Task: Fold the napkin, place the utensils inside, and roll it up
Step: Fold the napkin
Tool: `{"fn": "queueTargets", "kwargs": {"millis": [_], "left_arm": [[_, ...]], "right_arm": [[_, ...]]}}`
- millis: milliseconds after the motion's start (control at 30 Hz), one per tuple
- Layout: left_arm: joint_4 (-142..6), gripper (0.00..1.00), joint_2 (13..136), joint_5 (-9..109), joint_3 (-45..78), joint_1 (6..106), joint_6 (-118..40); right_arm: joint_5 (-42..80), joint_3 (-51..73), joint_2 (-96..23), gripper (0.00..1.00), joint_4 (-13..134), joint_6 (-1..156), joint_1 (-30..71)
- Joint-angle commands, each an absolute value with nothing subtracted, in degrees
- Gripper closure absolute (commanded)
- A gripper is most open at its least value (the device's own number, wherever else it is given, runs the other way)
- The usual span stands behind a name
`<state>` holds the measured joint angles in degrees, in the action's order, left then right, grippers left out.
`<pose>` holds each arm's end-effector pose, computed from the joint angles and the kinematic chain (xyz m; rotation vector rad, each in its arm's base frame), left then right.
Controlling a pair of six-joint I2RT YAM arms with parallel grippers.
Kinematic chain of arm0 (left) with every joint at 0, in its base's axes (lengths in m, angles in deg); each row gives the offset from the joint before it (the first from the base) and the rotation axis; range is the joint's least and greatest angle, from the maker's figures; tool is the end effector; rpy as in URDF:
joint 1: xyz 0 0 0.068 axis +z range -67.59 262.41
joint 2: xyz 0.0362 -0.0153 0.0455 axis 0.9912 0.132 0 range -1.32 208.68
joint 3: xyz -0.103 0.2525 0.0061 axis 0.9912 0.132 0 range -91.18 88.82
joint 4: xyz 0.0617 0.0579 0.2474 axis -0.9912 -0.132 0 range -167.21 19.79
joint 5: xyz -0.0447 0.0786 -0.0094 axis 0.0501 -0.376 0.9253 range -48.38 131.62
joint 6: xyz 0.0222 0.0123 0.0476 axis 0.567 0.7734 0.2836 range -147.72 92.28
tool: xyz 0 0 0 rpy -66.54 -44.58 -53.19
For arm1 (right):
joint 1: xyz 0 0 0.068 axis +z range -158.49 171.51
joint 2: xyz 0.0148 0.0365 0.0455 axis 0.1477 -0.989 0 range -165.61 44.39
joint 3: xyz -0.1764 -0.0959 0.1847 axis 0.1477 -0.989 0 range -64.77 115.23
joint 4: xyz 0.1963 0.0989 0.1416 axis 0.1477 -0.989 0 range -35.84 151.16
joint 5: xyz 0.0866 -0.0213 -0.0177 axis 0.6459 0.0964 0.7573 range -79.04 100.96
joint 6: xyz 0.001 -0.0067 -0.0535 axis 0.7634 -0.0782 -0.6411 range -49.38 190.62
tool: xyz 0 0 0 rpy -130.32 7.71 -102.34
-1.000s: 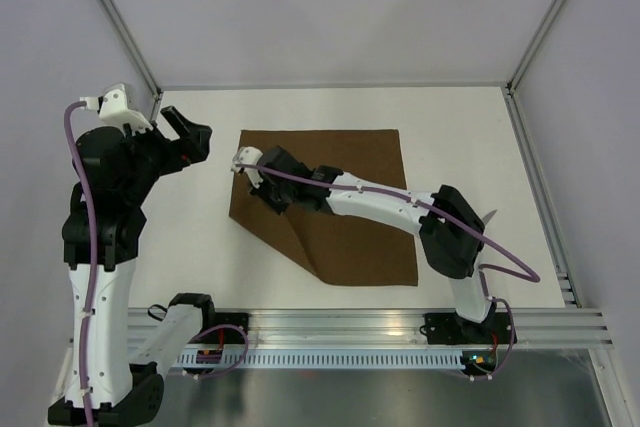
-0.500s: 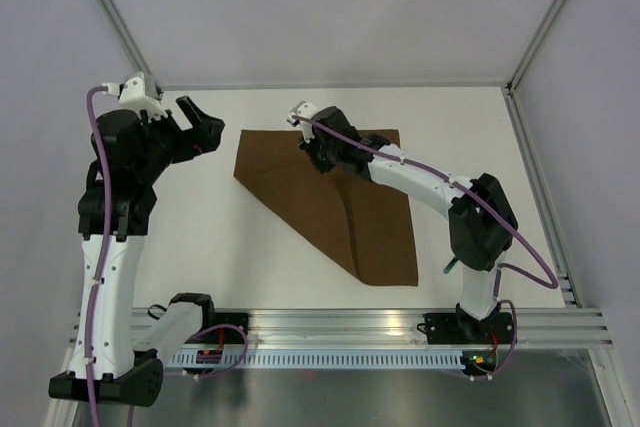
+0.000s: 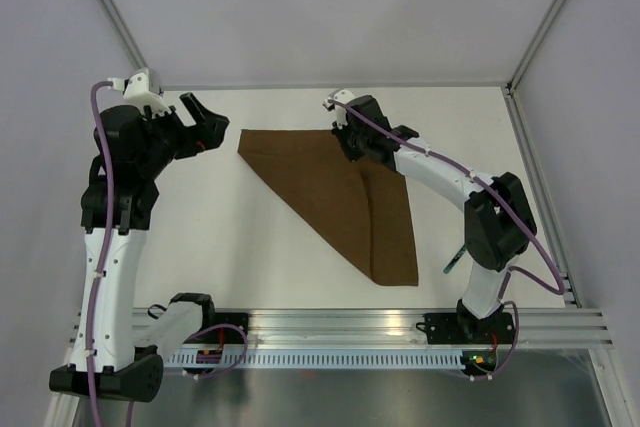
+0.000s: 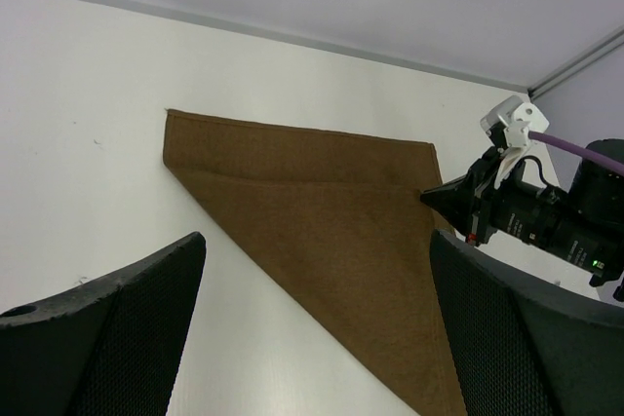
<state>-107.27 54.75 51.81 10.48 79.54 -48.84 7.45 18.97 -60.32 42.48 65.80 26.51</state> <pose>0.1815 -0.0155 0.4530 -0.1674 1.8414 -0.4562 0.3466 0.2402 0.2673 -0.7423 2.1449 0.2108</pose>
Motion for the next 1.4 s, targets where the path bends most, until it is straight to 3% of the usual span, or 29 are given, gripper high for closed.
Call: {"fn": "queueTargets", "kwargs": {"millis": [0, 1367], "left_arm": [[-105.1, 0.0, 55.1, 53.83, 10.6, 79.51, -49.6], [-104.31, 0.0, 57.65, 54.54, 11.13, 79.51, -49.6]], "right_arm": [[6.82, 18.2, -56.69, 1.0, 44.37, 65.44, 25.09], [8.32, 21.01, -60.29, 1.0, 46.75, 65.35, 12.51]]}}
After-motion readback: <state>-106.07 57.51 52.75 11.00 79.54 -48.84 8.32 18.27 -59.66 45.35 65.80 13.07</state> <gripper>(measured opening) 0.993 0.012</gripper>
